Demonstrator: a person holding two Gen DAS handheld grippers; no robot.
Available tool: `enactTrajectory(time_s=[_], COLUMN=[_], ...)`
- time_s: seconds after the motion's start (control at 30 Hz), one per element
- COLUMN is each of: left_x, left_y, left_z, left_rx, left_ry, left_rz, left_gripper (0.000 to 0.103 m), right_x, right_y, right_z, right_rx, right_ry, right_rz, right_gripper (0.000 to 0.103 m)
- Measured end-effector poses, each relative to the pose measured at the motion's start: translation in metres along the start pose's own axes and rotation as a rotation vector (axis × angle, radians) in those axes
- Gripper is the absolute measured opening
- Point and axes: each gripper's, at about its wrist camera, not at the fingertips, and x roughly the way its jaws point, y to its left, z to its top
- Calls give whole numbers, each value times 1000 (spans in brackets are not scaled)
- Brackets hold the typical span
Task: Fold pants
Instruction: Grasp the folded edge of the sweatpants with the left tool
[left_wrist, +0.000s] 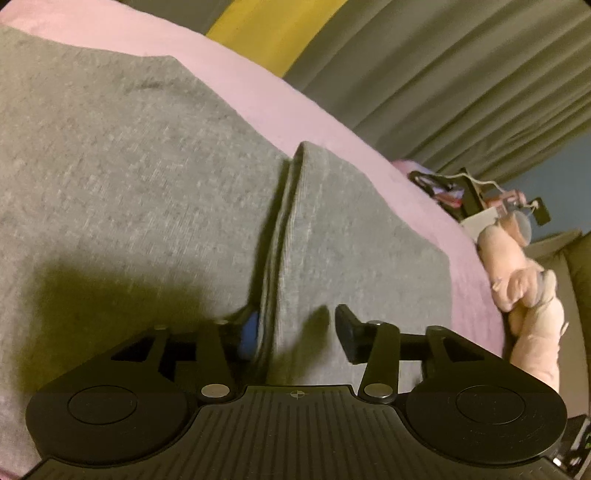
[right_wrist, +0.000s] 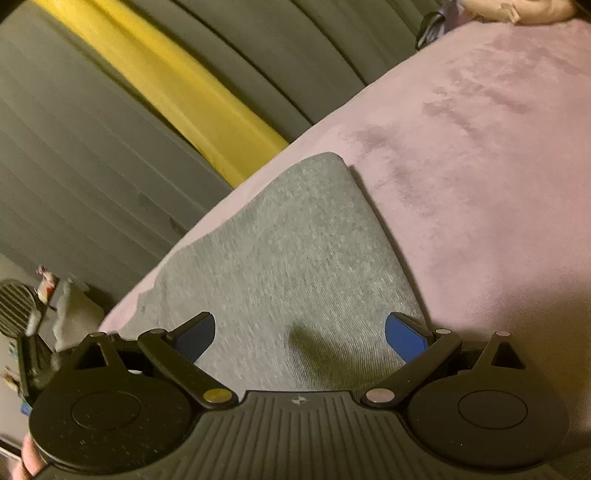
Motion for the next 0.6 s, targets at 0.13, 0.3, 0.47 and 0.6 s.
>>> enactTrajectory(time_s=[0.13,0.3,0.47,0.6], left_x=[4,6,9,10], left_y=[-5,-22,-35,-38], left_z=[-6,-16,-22,-23], left_rx=[47,158,240,241], left_ry=[-13,-19,-31,-48], left_rz=[33,92,132,155], left_gripper=[49,49,44,33], right_x=[3,7,7,3], right_y=[7,17,23,23], right_z=[-3,-7,-11,-12], right_rx=[-60,-128,-165,-158], right_ry=[14,26,27,10], right_rz=[-41,-92,-122,-122], right_gripper=[99,99,99,99])
